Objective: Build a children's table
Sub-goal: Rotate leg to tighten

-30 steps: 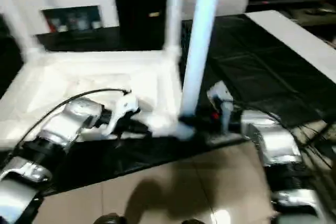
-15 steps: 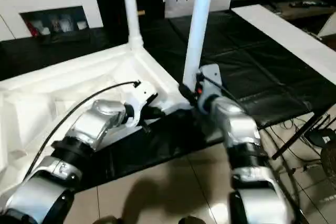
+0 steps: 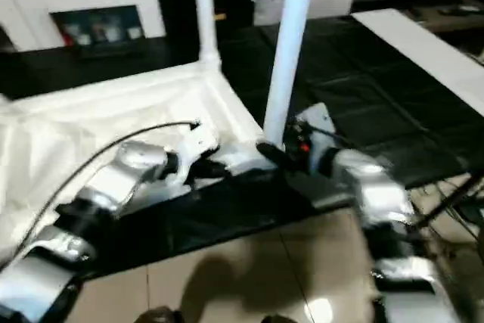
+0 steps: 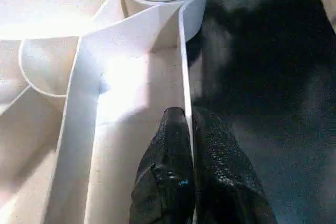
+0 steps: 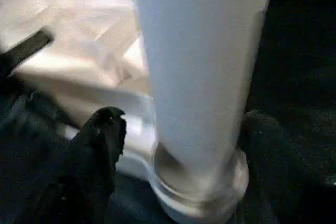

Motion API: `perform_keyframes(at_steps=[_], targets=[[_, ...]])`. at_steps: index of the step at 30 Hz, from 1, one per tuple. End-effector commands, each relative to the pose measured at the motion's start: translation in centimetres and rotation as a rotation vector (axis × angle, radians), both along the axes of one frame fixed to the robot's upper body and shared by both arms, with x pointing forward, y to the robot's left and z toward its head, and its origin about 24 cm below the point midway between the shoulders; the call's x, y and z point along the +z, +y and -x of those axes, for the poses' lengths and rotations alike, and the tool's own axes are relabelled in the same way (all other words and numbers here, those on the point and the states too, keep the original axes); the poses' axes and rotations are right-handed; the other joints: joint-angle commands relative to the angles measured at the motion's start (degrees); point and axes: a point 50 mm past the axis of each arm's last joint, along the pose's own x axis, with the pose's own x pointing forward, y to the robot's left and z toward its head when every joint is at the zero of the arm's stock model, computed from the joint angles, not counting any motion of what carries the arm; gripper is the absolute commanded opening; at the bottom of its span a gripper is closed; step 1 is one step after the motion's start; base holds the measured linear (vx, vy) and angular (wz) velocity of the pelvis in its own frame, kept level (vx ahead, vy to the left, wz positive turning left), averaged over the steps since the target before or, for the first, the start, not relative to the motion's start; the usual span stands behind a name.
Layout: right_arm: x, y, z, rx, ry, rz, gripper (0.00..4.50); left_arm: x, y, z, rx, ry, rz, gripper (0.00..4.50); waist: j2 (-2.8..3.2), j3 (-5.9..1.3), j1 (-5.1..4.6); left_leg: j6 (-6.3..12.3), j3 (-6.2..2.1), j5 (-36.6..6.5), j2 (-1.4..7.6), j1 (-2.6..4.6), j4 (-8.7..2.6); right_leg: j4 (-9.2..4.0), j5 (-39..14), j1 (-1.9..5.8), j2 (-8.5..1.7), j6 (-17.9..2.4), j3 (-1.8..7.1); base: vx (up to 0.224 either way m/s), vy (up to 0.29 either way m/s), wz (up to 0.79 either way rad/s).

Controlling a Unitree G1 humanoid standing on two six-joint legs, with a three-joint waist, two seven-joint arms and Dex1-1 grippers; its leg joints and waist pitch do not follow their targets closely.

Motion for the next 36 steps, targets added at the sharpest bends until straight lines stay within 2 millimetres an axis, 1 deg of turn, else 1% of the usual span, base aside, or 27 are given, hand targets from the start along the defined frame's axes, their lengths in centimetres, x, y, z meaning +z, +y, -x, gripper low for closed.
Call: perform_keyframes(at_steps=[1, 2, 3, 4, 6, 7, 8, 9, 10, 12, 13, 15, 16, 19, 20, 21, 24, 25, 30, 32, 34, 35, 36], targets=[[0.5, -0.2, 1.1, 0.168, -0.011, 0.007, 3.81, 0.7, -0.4, 0.9, -0.189, -0.007, 0.005, 0.00, -0.81, -4.73, 0.37, 4.53, 0.07, -10.83, 1.20, 0.84, -3.43, -4.38, -13.77, 3.88, -3.15, -11.57, 2.63, 0.000, 0.000, 0.00], [0.6, -0.2, 1.2, 0.180, -0.010, 0.009, 3.81, 0.7, -0.3, 1.0, -0.201, -0.004, 0.003, 0.00, -0.77, -4.64, 0.52, 4.53, 0.09, -11.36, 1.29, 0.87, -3.47, -4.48, -14.78, 3.80, -3.21, -11.39, 2.67, 0.000, 0.000, 0.00], [0.7, -0.6, 1.6, 0.224, -0.008, 0.018, 3.81, 0.7, 0.0, 1.3, -0.243, 0.010, -0.008, 0.00, -0.68, -4.70, 0.79, 4.32, 0.05, -11.67, 1.40, 0.94, -3.48, -4.50, -15.62, 3.74, -3.25, -11.27, 2.66, 0.000, 0.000, 0.00], [0.7, -0.6, 1.7, 0.234, -0.007, 0.020, 3.81, 0.7, 0.1, 1.4, -0.253, 0.013, -0.011, 0.00, -0.68, -4.68, 0.84, 4.21, 0.08, -11.75, 1.48, 0.95, -3.52, -4.41, -15.55, 3.57, -3.23, -11.51, 2.72, 0.000, 0.000, 0.00], [0.8, -0.8, 1.8, 0.263, -0.004, 0.022, 3.55, 0.7, 0.3, 1.6, -0.282, 0.016, -0.028, 0.00, -0.60, -4.57, 0.94, 3.82, 0.05, -12.60, 1.57, 1.13, -3.59, -4.53, -16.43, 3.37, -3.20, -11.67, 2.73, 0.000, 0.000, 0.00], [0.9, -1.0, 2.3, 0.331, 0.017, 0.019, 3.47, 0.7, 0.7, 1.9, -0.346, 0.023, -0.060, 0.00, -0.75, -4.65, 1.18, 3.75, -0.05, -13.08, 1.56, 1.18, -3.57, -4.44, -17.04, 3.40, -3.22, -11.55, 2.64, 0.000, 0.000, 0.00], [0.9, -1.1, 2.5, 0.358, 0.026, 0.020, 3.46, 0.7, 0.8, 2.1, -0.370, 0.027, -0.069, 0.00, -0.83, -4.54, 1.11, 3.79, 0.03, -13.37, 1.66, 1.14, -3.68, -4.53, -17.47, 3.41, -3.22, -11.49, 2.73, 0.000, 0.000, 0.00], [0.9, -1.1, 2.8, 0.407, 0.038, 0.030, 3.24, 0.7, 1.0, 2.4, -0.417, 0.032, -0.080, 0.00, -0.96, -4.60, 1.41, 3.74, -0.01, -13.12, 1.66, 1.10, -3.62, -4.53, -17.73, 3.50, -3.37, -11.29, 2.73, 0.000, 0.000, 0.00], [0.9, -1.1, 2.8, 0.414, 0.040, 0.032, 3.24, 0.7, 1.0, 2.4, -0.424, 0.033, -0.081, 0.00, -0.85, -4.53, 1.60, 3.75, 0.00, -12.80, 1.69, 1.06, -3.66, -4.51, -17.94, 3.43, -3.38, -11.18, 2.79, 0.000, 0.000, 0.00], [0.9, -1.0, 3.0, 0.442, 0.045, 0.038, 3.03, 0.8, 1.1, 2.5, -0.448, 0.034, -0.090, 0.00, -0.88, -4.57, 1.92, 3.64, 0.07, -12.79, 1.62, 1.17, -3.56, -4.59, -18.28, 3.28, -3.39, -11.05, 2.80, 0.000, 0.000, 0.00], [0.9, -0.9, 3.0, 0.455, 0.049, 0.037, 3.03, 0.8, 1.1, 2.6, -0.457, 0.033, -0.095, 0.00, -0.91, -4.57, 1.93, 3.57, 0.07, -12.75, 1.58, 1.10, -3.57, -4.56, -18.48, 3.31, -3.36, -10.96, 2.78, 0.000, 0.000, 0.00], [0.8, -0.8, 3.1, 0.473, 0.055, 0.038, 2.79, 0.8, 1.0, 2.6, -0.469, 0.033, -0.099, 0.00, -0.88, -4.60, 2.01, 3.14, -0.06, -12.83, 1.65, 1.13, -3.67, -4.52, -18.87, 3.34, -3.34, -10.70, 2.72, 0.000, 0.000, 0.00], [0.7, -0.6, 3.3, 0.502, 0.063, 0.034, 2.62, 0.9, 0.9, 2.7, -0.484, 0.034, -0.097, 0.00, -1.01, -4.62, 2.00, 3.10, -0.05, -12.68, 1.65, 1.08, -3.66, -4.48, -18.56, 3.36, -3.34, -10.76, 2.73, 0.000, 0.000, 0.00], [0.6, -0.1, 3.5, 0.550, 0.079, 0.016, 2.50, 1.0, 0.6, 2.8, -0.504, 0.033, -0.089, 0.00, -1.00, -4.70, 2.10, 3.38, -0.05, -12.20, 1.64, 1.05, -3.59, -4.37, -17.95, 3.39, -3.36, -10.91, 2.75, 0.000, 0.000, 0.00], [0.6, 0.0, 3.5, 0.553, 0.081, 0.015, 2.41, 1.0, 0.6, 2.8, -0.505, 0.033, -0.089, 0.00, -1.00, -4.70, 2.10, 3.38, -0.05, -12.20, 1.64, 1.05, -3.59, -4.37, -17.95, 3.39, -3.36, -10.91, 2.75, 0.000, 0.000, 0.00], [0.5, 0.0, 3.6, 0.560, 0.085, 0.015, 2.20, 1.1, 0.6, 2.8, -0.507, 0.032, -0.088, 0.00, -1.03, -4.70, 2.21, 3.50, -0.01, -11.82, 1.63, 1.04, -3.53, -4.34, -17.63, 3.36, -3.34, -10.92, 2.80, 0.000, 0.000, 0.00], [0.3, 0.3, 3.8, 0.578, 0.095, 0.006, 2.08, 1.1, 0.6, 2.8, -0.513, 0.032, -0.087, 0.00, -1.04, -4.72, 2.27, 3.48, -0.03, -11.48, 1.59, 0.96, -3.53, -4.29, -17.52, 3.41, -3.33, -10.90, 2.77, 0.000, 0.000, 0.00], [0.2, 0.4, 3.8, 0.581, 0.098, 0.003, 1.98, 1.0, 0.6, 2.8, -0.514, 0.032, -0.086, 0.00, -1.04, -4.72, 2.30, 3.46, -0.03, -11.50, 1.56, 0.97, -3.52, -4.37, -17.88, 3.41, -3.34, -10.71, 2.75, 0.000, 0.000, 0.00], [0.1, 0.4, 4.0, 0.591, 0.116, -0.010, 1.92, 1.0, 0.7, 2.9, -0.511, 0.037, -0.088, 0.00, -1.01, -4.64, 2.24, 3.36, -0.08, -11.77, 1.56, 0.97, -3.58, -4.41, -18.42, 3.40, -3.29, -10.46, 2.71, 0.000, 0.000, 0.00], [0.1, 0.5, 4.1, 0.582, 0.125, -0.039, 1.91, 0.9, 0.8, 2.8, -0.485, 0.050, -0.075, 0.00, -0.90, -4.53, 2.29, 3.34, -0.07, -12.01, 1.57, 1.05, -3.62, -4.53, -18.59, 3.35, -3.25, -10.40, 2.75, 0.000, 0.000, 0.00], [0.3, 1.2, 3.8, 0.498, 0.128, -0.096, 1.91, 1.0, 0.5, 2.4, -0.392, 0.075, -0.032, 0.00, -1.02, -4.52, 2.27, 3.34, -0.05, -11.68, 1.54, 1.01, -3.65, -4.43, -18.32, 3.45, -3.23, -10.48, 2.78, 0.000, 0.000, 0.00], [0.2, 1.5, 3.6, 0.456, 0.133, -0.097, 1.91, 1.0, 0.4, 2.3, -0.356, 0.079, -0.025, 0.00, -0.80, -4.36, 2.18, 3.20, -0.12, -11.83, 1.51, 0.93, -3.73, -4.51, -18.96, 3.36, -3.21, -10.32, 2.70, 0.000, 0.000, 0.00], [0.2, 1.6, 3.6, 0.447, 0.134, -0.097, 1.91, 1.0, 0.4, 2.2, -0.348, 0.080, -0.024, 0.00, -0.88, -4.33, 2.00, 2.94, -0.12, -12.14, 1.49, 0.95, -3.79, -4.52, -19.46, 3.36, -3.17, -10.17, 2.69, 0.000, 0.000, 0.00]])
